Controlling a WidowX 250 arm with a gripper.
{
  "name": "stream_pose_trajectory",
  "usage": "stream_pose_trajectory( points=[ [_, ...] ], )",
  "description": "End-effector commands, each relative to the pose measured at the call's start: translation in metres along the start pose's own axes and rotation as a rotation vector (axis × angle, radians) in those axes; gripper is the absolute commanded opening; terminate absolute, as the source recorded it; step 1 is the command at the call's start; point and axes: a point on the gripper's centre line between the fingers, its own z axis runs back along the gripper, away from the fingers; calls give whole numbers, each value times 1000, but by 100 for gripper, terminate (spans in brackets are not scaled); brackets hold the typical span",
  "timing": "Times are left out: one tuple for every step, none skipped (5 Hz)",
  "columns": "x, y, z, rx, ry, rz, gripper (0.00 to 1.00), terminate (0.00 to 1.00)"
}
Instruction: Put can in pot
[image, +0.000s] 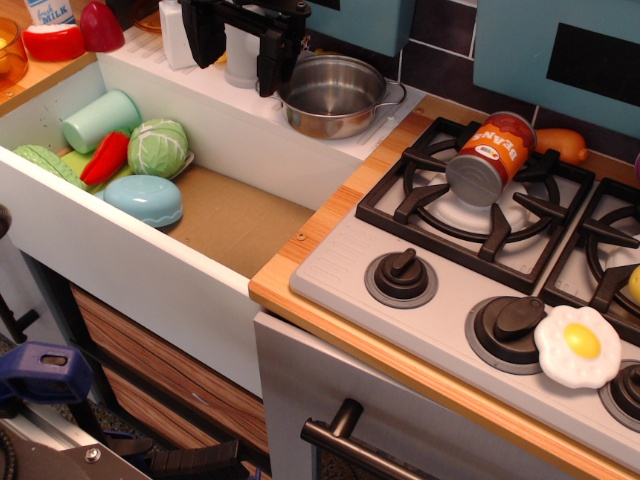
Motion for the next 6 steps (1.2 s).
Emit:
stream_pose_trajectory(
  points=[
    [0,0,0,0,0,0,100,0],
    [9,-29,19,-35,-6,-37,100,0],
    [15,-65,44,-47,-79,-90,100,0],
    [16,-108,50,-36,-124,-109,100,0],
    [21,-143,35,-29,-174,-148,100,0],
    [37,-164,36,-55,-189,-170,100,0]
  ],
)
